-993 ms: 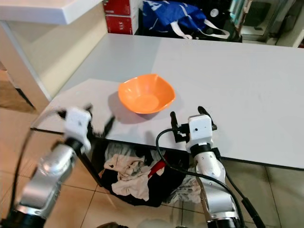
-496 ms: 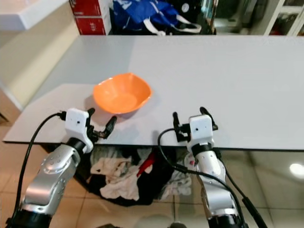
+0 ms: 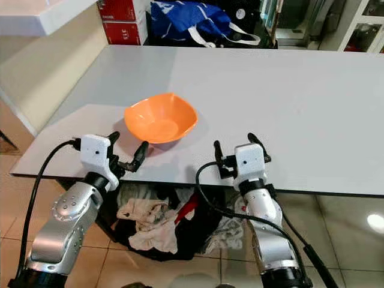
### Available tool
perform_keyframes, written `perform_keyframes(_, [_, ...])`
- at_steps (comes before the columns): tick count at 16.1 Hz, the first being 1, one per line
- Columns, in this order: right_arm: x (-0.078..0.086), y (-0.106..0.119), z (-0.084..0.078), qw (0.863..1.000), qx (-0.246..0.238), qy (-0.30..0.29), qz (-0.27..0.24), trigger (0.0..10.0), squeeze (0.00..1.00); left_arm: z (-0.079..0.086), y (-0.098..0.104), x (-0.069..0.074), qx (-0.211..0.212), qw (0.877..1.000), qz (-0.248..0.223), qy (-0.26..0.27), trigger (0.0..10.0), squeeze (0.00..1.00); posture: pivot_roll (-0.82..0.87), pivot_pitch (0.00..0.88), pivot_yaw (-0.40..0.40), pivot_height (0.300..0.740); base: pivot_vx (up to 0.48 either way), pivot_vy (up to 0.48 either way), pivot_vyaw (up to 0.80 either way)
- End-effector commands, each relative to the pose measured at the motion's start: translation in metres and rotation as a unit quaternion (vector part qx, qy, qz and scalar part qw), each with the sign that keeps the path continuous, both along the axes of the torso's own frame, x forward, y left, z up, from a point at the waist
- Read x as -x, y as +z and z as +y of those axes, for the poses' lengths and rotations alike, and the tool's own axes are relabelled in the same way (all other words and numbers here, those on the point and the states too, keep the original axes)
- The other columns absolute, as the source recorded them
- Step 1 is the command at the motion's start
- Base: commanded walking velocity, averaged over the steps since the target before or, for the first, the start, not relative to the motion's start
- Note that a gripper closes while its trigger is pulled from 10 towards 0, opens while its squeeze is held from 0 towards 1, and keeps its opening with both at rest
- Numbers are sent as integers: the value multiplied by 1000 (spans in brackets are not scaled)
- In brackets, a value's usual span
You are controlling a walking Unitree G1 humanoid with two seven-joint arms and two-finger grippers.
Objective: Setting the table
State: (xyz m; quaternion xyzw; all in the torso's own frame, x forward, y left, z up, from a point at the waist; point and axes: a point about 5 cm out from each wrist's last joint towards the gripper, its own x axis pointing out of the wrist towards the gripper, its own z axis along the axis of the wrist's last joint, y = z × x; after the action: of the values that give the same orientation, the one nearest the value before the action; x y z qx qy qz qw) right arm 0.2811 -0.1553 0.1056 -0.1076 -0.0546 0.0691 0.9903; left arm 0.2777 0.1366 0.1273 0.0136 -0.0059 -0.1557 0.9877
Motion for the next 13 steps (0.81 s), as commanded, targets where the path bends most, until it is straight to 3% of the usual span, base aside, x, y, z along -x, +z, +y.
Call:
perform_keyframes(1, [-3,0,5,1000,1,6,2,10000,0,5,5,-1,0,1000,-5,3,10000,0,-80,0,55,740,0,461,-775])
perform_keyframes(2, [-3,0,5,1000,1,7,-1,10000,0,5,5,-1,-1,1000,-6,1,10000,0,-80,0,55,740,0,476,-775])
perform_keyframes(8, [-2,1,4,1000,6,10,-5,10000,0,3,5,-4,15,1000,0,19,10000,0,-86,0,52,740,0,476,0])
perform_keyframes(13, [0,0,2,1000,6,15,-1,10000,0,11,-7,-8,0,996,25,83,10000,0,-84,0,45,740,0,474,0])
